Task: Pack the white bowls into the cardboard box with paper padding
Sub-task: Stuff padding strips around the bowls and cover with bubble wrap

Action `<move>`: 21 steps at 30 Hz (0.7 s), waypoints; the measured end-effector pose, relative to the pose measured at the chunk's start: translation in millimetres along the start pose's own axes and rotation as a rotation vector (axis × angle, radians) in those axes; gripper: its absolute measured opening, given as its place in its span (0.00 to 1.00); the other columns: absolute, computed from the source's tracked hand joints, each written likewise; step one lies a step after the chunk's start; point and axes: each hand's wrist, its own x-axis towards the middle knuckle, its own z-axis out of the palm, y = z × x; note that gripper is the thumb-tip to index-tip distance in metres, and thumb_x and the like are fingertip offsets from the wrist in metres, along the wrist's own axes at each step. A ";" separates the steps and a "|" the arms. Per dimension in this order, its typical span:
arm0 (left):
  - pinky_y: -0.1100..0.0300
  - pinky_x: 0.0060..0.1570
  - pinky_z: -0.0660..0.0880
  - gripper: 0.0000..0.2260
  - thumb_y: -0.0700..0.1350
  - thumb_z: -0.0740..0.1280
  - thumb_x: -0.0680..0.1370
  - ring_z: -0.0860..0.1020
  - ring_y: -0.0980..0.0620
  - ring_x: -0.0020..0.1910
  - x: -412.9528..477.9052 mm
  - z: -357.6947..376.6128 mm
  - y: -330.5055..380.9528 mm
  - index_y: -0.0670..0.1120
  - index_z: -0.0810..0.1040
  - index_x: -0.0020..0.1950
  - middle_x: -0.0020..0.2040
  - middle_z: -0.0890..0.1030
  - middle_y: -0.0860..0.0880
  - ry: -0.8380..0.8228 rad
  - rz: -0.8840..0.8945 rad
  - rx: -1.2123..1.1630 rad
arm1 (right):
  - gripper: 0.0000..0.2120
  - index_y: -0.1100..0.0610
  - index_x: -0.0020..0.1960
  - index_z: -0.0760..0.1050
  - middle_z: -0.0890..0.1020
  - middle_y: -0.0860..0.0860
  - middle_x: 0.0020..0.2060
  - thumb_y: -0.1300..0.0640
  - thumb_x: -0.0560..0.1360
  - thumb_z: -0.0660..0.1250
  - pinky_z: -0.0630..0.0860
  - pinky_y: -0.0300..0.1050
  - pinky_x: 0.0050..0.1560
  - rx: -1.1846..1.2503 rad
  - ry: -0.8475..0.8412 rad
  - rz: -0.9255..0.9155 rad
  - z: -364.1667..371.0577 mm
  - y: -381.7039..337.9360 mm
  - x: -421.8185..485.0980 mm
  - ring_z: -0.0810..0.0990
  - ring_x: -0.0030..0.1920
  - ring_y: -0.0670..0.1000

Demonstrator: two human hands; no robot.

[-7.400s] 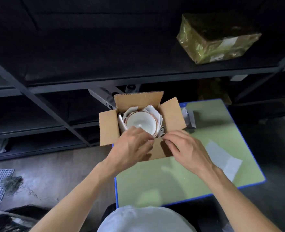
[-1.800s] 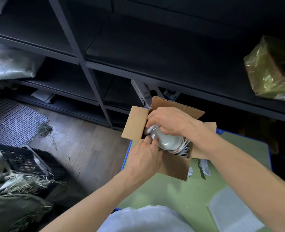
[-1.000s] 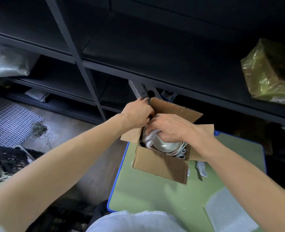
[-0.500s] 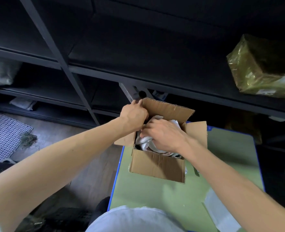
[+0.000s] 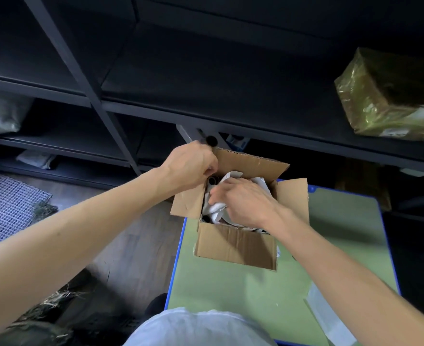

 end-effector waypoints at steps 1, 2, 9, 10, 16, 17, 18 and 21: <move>0.55 0.39 0.76 0.08 0.42 0.65 0.78 0.75 0.49 0.46 -1.2 1.9 0.2 0.52 0.83 0.46 0.44 0.78 0.53 -0.007 0.061 0.026 | 0.11 0.44 0.38 0.76 0.77 0.40 0.40 0.60 0.66 0.62 0.54 0.42 0.33 -0.003 0.010 -0.002 1.3 0.2 -0.3 0.76 0.45 0.45; 0.53 0.42 0.77 0.09 0.42 0.64 0.78 0.75 0.49 0.46 -2.2 4.3 0.5 0.51 0.83 0.46 0.43 0.78 0.53 -0.016 0.116 0.046 | 0.10 0.45 0.38 0.76 0.78 0.40 0.41 0.60 0.66 0.63 0.55 0.43 0.33 -0.008 0.022 -0.002 3.1 0.9 -0.1 0.76 0.46 0.45; 0.56 0.48 0.76 0.09 0.41 0.62 0.80 0.75 0.51 0.50 13.0 16.0 -0.6 0.49 0.81 0.47 0.47 0.77 0.53 -0.261 0.309 0.182 | 0.22 0.43 0.28 0.54 0.64 0.41 0.31 0.57 0.66 0.67 0.66 0.50 0.35 -0.012 0.107 -0.042 10.8 -0.7 2.7 0.68 0.41 0.47; 0.57 0.44 0.75 0.08 0.41 0.62 0.80 0.75 0.51 0.48 17.6 15.2 -0.3 0.49 0.81 0.46 0.47 0.77 0.53 -0.282 0.316 0.220 | 0.22 0.43 0.28 0.55 0.65 0.41 0.31 0.57 0.66 0.67 0.69 0.51 0.36 -0.008 0.095 -0.037 10.3 -1.2 3.1 0.67 0.41 0.46; 0.56 0.36 0.72 0.07 0.42 0.64 0.78 0.77 0.48 0.40 41.9 10.2 12.9 0.49 0.73 0.39 0.41 0.79 0.51 -0.407 0.273 0.274 | 0.09 0.45 0.46 0.81 0.80 0.42 0.44 0.53 0.68 0.66 0.76 0.51 0.48 0.031 -0.038 0.005 4.6 -1.5 10.0 0.76 0.52 0.49; 0.55 0.37 0.74 0.07 0.42 0.64 0.78 0.79 0.47 0.40 44.6 8.7 12.0 0.48 0.76 0.40 0.40 0.80 0.51 -0.425 0.254 0.233 | 0.08 0.45 0.44 0.81 0.80 0.43 0.43 0.54 0.67 0.67 0.76 0.50 0.45 0.030 -0.042 0.015 4.1 -0.6 10.5 0.76 0.51 0.49; 0.54 0.38 0.76 0.07 0.43 0.63 0.78 0.79 0.47 0.40 46.3 7.1 9.4 0.47 0.79 0.42 0.40 0.81 0.50 -0.433 0.240 0.184 | 0.07 0.45 0.42 0.80 0.78 0.43 0.41 0.55 0.66 0.68 0.74 0.48 0.39 0.024 -0.042 0.024 2.4 -0.6 10.8 0.76 0.49 0.49; 0.53 0.40 0.77 0.09 0.44 0.62 0.79 0.79 0.48 0.40 42.4 5.9 -3.8 0.50 0.82 0.47 0.41 0.82 0.51 -0.432 0.197 0.098 | 0.09 0.46 0.39 0.79 0.70 0.42 0.35 0.60 0.65 0.70 0.61 0.43 0.32 -0.054 -0.026 -0.036 -4.0 -4.3 15.6 0.70 0.41 0.49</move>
